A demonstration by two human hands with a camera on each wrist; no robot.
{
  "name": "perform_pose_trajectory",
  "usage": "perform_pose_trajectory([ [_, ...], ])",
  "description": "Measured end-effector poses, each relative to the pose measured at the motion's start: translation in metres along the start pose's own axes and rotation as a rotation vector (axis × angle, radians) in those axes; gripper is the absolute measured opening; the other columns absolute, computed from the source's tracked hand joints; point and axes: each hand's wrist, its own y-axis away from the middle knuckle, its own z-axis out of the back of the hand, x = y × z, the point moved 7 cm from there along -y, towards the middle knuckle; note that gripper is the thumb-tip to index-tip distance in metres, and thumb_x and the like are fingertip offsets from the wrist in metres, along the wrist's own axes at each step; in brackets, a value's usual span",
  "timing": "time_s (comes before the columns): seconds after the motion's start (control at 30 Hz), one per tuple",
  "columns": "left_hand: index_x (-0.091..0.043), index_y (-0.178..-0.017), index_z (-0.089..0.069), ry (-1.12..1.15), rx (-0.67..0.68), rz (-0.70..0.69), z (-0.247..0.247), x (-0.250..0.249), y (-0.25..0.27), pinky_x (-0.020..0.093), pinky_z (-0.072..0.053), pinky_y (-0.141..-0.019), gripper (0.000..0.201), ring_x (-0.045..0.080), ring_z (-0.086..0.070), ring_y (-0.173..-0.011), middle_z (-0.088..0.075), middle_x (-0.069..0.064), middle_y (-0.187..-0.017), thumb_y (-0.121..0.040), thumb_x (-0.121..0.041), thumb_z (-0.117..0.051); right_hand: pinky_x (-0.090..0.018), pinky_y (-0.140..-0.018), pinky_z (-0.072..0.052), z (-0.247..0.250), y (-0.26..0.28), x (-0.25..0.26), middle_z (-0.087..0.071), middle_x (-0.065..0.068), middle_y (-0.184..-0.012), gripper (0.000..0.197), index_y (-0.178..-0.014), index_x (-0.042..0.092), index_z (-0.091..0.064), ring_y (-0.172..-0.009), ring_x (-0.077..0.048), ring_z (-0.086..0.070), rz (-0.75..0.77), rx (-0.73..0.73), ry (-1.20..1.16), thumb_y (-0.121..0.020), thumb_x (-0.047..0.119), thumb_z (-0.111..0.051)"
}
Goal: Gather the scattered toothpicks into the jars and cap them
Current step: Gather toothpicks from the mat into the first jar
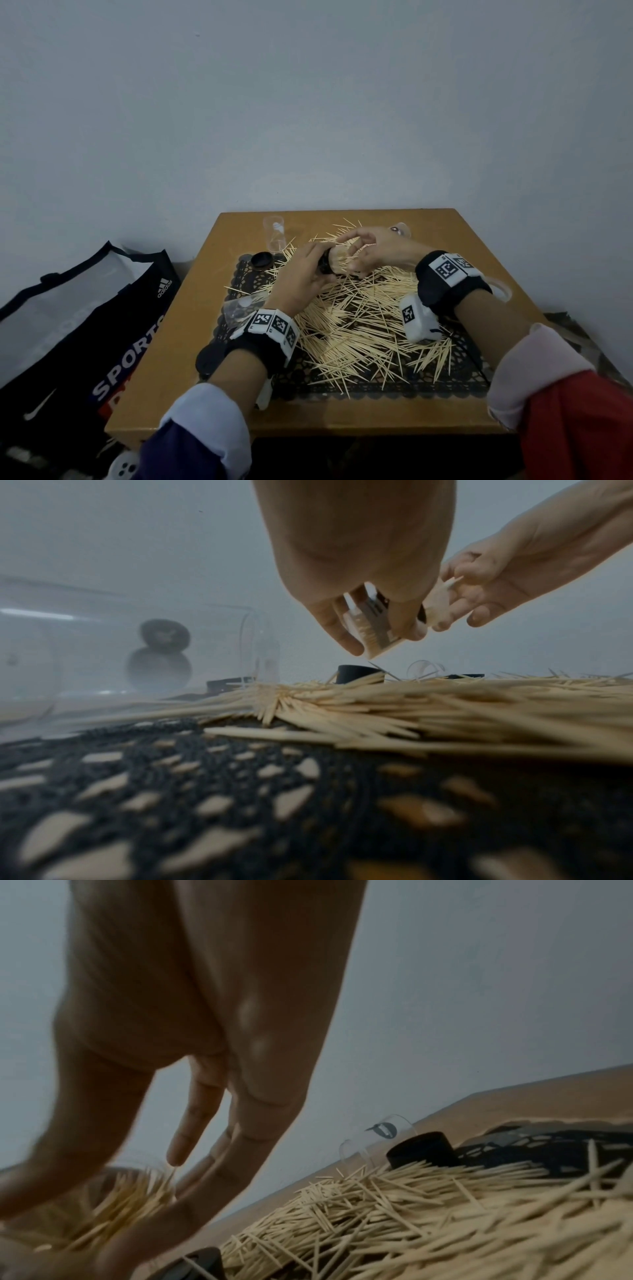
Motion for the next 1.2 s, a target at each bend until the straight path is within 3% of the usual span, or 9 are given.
perform_pose_trajectory([
  [0.1,-0.012,-0.131,-0.052,-0.004,-0.035,0.030,0.002,0.003,0.000,0.035,-0.046,-0.090,0.061,0.019,-0.052,-0.111,-0.057,0.004,-0.123,-0.078,-0.024,-0.080,-0.034,-0.076,-0.059,-0.005,0.004,0.003,-0.057,-0.007,-0.117,0.058,-0.126,0.019,-0.058,-0.094,-0.022,-0.067,-0.009,0.011,0.045,-0.073,0.012,-0.082],
  [0.23,-0.011,-0.133,-0.051,-0.004,-0.053,0.010,0.003,0.000,0.000,0.036,-0.045,-0.096,0.063,0.019,-0.050,-0.116,-0.055,0.005,-0.127,-0.078,-0.022,-0.080,-0.035,-0.072,-0.061,-0.010,0.002,0.006,-0.069,-0.013,-0.097,0.051,-0.118,0.008,-0.061,-0.079,-0.022,-0.072,0.021,-0.089,0.013,-0.073,0.017,-0.083],
  [0.37,-0.012,-0.141,-0.045,-0.031,-0.080,0.020,0.005,0.002,0.000,0.032,-0.037,-0.106,0.076,0.018,-0.040,-0.131,-0.044,0.004,-0.143,-0.075,-0.021,-0.082,-0.016,-0.054,-0.052,-0.002,-0.002,0.008,-0.067,-0.008,-0.102,0.050,-0.116,0.010,-0.063,-0.074,-0.011,-0.065,0.043,-0.270,0.106,-0.071,0.006,-0.083],
  [0.53,-0.013,-0.143,-0.044,-0.089,-0.067,0.044,0.005,0.003,0.000,0.034,-0.042,-0.100,0.082,0.019,-0.036,-0.135,-0.041,0.004,-0.146,-0.072,-0.022,-0.084,-0.022,-0.065,-0.048,-0.001,-0.007,0.004,-0.068,-0.001,-0.102,0.056,-0.114,0.019,-0.065,-0.089,-0.014,-0.064,0.025,-0.278,0.195,-0.063,0.008,-0.087],
  [0.77,-0.014,-0.142,-0.045,-0.099,-0.042,0.046,0.004,0.003,0.002,0.031,-0.045,-0.094,0.079,0.016,-0.040,-0.131,-0.045,0.001,-0.143,-0.074,-0.025,-0.083,-0.033,-0.079,-0.053,0.001,-0.006,-0.001,-0.068,-0.003,-0.103,0.056,-0.107,0.023,-0.066,-0.097,-0.022,-0.066,0.009,-0.269,0.200,-0.059,0.004,-0.089],
  [0.9,-0.013,-0.141,-0.046,-0.101,-0.036,0.038,0.003,0.003,0.002,0.033,-0.047,-0.091,0.079,0.018,-0.042,-0.129,-0.047,0.003,-0.140,-0.073,-0.025,-0.084,-0.044,-0.088,-0.054,-0.003,-0.006,-0.002,-0.069,0.000,-0.101,0.055,-0.100,0.029,-0.065,-0.095,-0.021,-0.066,0.030,-0.228,0.176,-0.057,0.004,-0.089],
  [1.03,-0.011,-0.136,-0.052,-0.099,-0.041,0.025,0.003,0.001,0.002,0.035,-0.046,-0.094,0.072,0.021,-0.050,-0.120,-0.056,0.004,-0.130,-0.072,-0.021,-0.084,-0.040,-0.088,-0.054,-0.008,-0.003,-0.004,-0.067,-0.002,-0.107,0.059,-0.112,0.021,-0.064,-0.093,-0.019,-0.066,0.049,-0.152,0.104,-0.062,0.003,-0.087],
  [1.1,-0.011,-0.130,-0.055,-0.101,-0.051,0.018,0.005,0.000,0.002,0.040,-0.048,-0.090,0.065,0.022,-0.054,-0.112,-0.060,0.004,-0.123,-0.072,-0.018,-0.084,-0.036,-0.087,-0.055,-0.010,0.000,-0.007,-0.067,-0.003,-0.113,0.063,-0.124,0.020,-0.059,-0.099,-0.020,-0.067,0.044,-0.085,0.004,-0.068,0.004,-0.084],
  [1.2,-0.011,-0.128,-0.056,-0.093,-0.062,0.014,0.006,-0.001,0.002,0.038,-0.048,-0.088,0.062,0.023,-0.056,-0.110,-0.060,0.004,-0.122,-0.072,-0.017,-0.083,-0.034,-0.082,-0.058,-0.004,0.002,-0.016,-0.066,-0.015,-0.117,0.053,-0.129,0.010,-0.055,-0.103,-0.026,-0.068,0.015,-0.058,-0.238,-0.081,0.000,-0.073],
])
